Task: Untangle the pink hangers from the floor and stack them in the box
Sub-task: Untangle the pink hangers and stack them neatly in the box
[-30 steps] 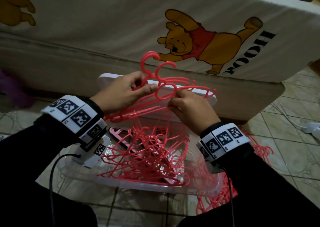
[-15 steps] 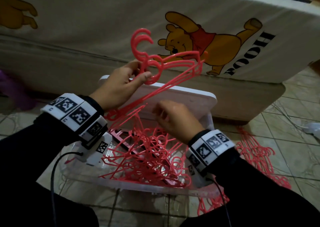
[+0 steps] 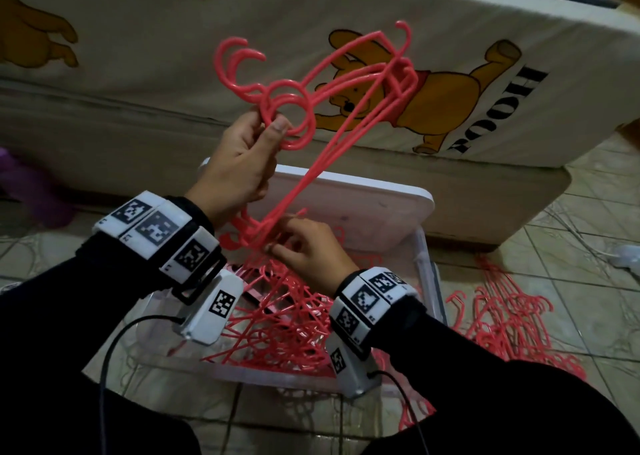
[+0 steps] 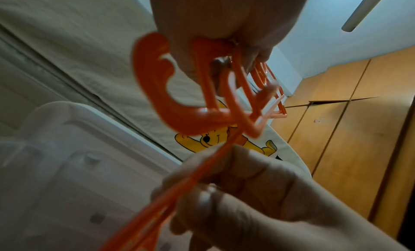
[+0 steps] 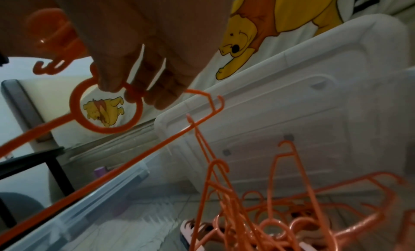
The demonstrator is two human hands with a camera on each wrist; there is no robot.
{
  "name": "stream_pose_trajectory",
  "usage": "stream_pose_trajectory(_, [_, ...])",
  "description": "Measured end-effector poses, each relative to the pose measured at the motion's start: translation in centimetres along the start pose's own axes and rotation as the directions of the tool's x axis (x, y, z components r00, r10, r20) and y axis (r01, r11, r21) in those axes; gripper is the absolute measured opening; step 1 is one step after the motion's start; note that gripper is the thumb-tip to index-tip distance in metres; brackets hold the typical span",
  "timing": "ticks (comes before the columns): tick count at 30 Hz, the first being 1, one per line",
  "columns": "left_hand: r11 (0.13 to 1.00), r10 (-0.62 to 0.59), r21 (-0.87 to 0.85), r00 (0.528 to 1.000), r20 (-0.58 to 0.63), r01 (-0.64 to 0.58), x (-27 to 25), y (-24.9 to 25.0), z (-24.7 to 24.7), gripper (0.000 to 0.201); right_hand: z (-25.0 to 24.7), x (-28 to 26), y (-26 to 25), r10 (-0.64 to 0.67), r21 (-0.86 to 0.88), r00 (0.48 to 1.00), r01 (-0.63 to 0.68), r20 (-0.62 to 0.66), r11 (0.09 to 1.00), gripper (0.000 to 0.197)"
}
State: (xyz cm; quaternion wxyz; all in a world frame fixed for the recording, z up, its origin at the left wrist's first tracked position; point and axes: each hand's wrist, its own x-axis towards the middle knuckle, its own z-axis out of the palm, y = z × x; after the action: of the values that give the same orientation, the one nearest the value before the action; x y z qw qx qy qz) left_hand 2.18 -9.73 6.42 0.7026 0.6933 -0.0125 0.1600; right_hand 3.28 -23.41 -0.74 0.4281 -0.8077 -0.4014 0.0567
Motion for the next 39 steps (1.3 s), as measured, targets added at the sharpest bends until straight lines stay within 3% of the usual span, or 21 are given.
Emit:
stream_pose_trajectory(11, [0.999,0.042,-0.029,0.999,-0.009,-0.042,-0.2,0.0,-0.7,0.015,-2.4,0.6,1.9,0.143,0.148,0.971,-0.115,-0.194,0.982,0.007])
stream_pose_trajectory(14, [0.977,0.167,0.136,0.986,0.003,-0.166,-0.3,-0.3,-0.8,0.014,-3.4,0.3,2.3,0.129,0.034,0.975,-0.125,-0.183,0.992,0.006])
stream_pose_trajectory(17, [0.887,0.265,0.391,0.964,0.001,-0.244,0.0,-0.4,-1.9,0.01,-5.2,-0.2,2.7,0.047,-0.205,0.984,-0.083,-0.174,0.975,0.008])
stream_pose_trajectory(20, [0.785,0.265,0.593,0.962,-0.058,-0.181,0.4,-0.6,-3.5,0.028,-7.1,-0.6,3.0,-0.034,-0.418,0.989,-0.03,-0.144,0.908,0.01])
stream_pose_trajectory(22, [0.677,0.264,0.726,0.961,-0.084,-0.123,0.6,-0.8,-4.2,0.038,-8.0,-0.9,3.5,0.01,-0.441,0.996,-0.047,-0.087,0.896,0.009])
stream_pose_trajectory(25, [0.539,0.266,0.838,0.961,-0.072,-0.087,0.6,-1.0,-4.7,0.043,-7.9,-1.5,4.3,0.199,-0.439,0.98,-0.182,-0.008,0.88,0.015])
stream_pose_trajectory(30, [0.475,0.271,0.875,0.962,-0.041,-0.096,0.3,-1.1,-4.4,0.035,-7.3,-2.1,4.2,0.324,-0.188,0.944,-0.33,-0.059,0.925,0.04])
stream_pose_trajectory(33, [0.495,0.255,0.865,0.965,-0.053,-0.083,0.3,-0.9,-4.2,0.039,-8.0,-2.0,3.6,0.365,0.08,0.926,-0.358,-0.097,0.93,0.024])
stream_pose_trajectory(35, [0.564,0.218,0.824,0.972,-0.086,-0.054,0.4,-0.7,-4.1,0.041,-8.3,-1.9,2.7,0.415,0.297,0.907,-0.378,-0.069,0.877,0.019])
stream_pose_trajectory(37, [0.659,0.179,0.751,0.979,-0.097,-0.046,0.5,-0.6,-4.1,0.04,-8.5,-1.9,1.6,0.446,0.52,0.895,-0.38,-0.003,0.765,0.019])
stream_pose_trajectory(39, [0.716,0.137,0.696,0.989,-0.06,-0.057,0.6,-0.6,-4.0,0.03,-8.8,-1.9,0.9,0.39,0.59,0.921,-0.32,0.008,0.741,0.018])
